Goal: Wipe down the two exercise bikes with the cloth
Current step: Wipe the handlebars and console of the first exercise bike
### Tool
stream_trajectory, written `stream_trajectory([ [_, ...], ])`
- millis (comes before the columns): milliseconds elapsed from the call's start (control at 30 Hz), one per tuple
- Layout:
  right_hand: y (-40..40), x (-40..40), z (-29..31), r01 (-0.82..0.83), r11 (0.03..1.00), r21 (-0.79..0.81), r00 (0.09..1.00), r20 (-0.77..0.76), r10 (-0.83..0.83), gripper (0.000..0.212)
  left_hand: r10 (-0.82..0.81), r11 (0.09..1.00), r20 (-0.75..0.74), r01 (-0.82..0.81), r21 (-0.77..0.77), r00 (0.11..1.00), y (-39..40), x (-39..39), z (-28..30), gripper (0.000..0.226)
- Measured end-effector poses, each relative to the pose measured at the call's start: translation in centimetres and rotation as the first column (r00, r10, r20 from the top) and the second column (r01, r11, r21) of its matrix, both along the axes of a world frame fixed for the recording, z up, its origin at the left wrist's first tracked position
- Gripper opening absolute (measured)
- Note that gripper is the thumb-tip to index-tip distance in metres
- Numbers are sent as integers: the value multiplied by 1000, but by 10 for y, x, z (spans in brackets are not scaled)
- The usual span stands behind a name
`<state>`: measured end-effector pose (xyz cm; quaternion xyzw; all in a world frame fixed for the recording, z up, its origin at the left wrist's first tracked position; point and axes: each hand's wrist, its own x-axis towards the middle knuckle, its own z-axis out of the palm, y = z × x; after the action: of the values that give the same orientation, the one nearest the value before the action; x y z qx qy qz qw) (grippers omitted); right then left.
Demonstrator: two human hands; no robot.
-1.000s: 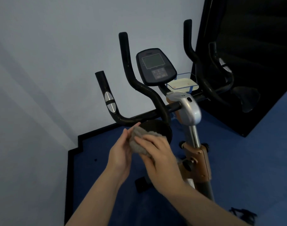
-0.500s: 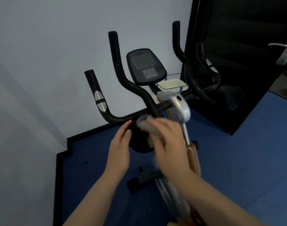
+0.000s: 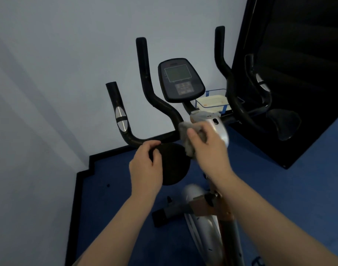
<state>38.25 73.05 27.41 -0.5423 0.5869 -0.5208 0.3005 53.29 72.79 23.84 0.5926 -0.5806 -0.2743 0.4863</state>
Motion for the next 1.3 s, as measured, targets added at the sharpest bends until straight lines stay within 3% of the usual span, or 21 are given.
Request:
stream_trajectory([
  [67,12,12,-16,-76,996,36,997,-5,76,15,-9,1000,-26,9,20,1000,0,1,-1,25],
  [233,16,8,-28,6,996,86,996,85,-14,23,14,1000,-70,-13,15,997,-2,-3,-3,27],
  [400,3,22,-16,-5,999,45,999,-52,7,29,12,1000,-76,-13,-8,997,-1,-3,-5,28],
  [500,22,6,-22,-55,991,119,996,-58,62,30,0,1000,-75,-1,-21,997,-3,-2,-7,28],
  [700,-26,22,5,-39,975,218,867,-478,142,30,43,999,-106,-40,24,993,-3,-1,-6,21],
  [833,-11,-6,13,-170,922,347,821,-468,328,33,42,997,-89,-35,74,995,6,17,-6,36],
  [933,-42,9,22,-166,929,331,672,-651,352,31,67,997,19,-67,43,998,20,26,-10,24],
  [1033,-56,39,20,-228,921,315,529,-755,389,28,-15,997,-37,17,79,999,26,31,-8,18],
  [1067,-58,37,17,-266,910,318,505,-758,412,24,-47,995,-50,51,91,998,27,33,-5,18],
  [1167,-61,13,26,-405,815,415,578,-574,580,24,-103,988,-52,109,110,993,27,42,1,20],
  [1200,-64,13,30,-419,798,433,559,-570,603,25,-118,985,-79,127,120,990,27,44,3,20],
  [1233,-68,19,31,-417,799,433,471,-650,597,25,-133,982,-108,146,123,985,28,44,4,21],
  [1300,-67,45,28,-415,831,371,182,-861,476,28,-141,982,-119,155,112,983,28,43,3,22],
])
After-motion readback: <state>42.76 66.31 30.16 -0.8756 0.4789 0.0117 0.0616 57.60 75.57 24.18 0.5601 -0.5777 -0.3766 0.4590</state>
